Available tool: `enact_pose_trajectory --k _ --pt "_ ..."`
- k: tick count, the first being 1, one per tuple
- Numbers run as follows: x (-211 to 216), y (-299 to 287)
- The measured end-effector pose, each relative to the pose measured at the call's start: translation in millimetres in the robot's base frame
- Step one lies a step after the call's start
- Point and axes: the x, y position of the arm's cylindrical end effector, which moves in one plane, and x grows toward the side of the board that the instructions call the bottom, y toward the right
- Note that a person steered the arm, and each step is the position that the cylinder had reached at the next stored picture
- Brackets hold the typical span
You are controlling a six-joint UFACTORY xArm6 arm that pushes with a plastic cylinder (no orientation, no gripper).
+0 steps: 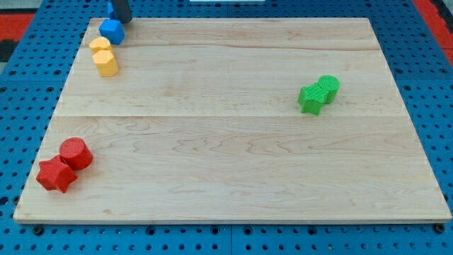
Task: Adjust the blue cube by slightly moving towards the left side
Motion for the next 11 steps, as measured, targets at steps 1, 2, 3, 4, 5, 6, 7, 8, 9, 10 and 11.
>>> enact_pose_trajectory --k 1,2,3,4,5,6,7,8,9,10,11 --pt "4.2 9.1" --pt "11.5 40.2" --pt "39.7 39.6" --pt "55.9 28.5" --pt "43.8 -1.5" --pt "47.6 12.9" --pt "77.6 76.1" --pt "162.3 127.7" --pt "197.8 135.4" --pt "197.8 129.0" --pt "197.1 128.9"
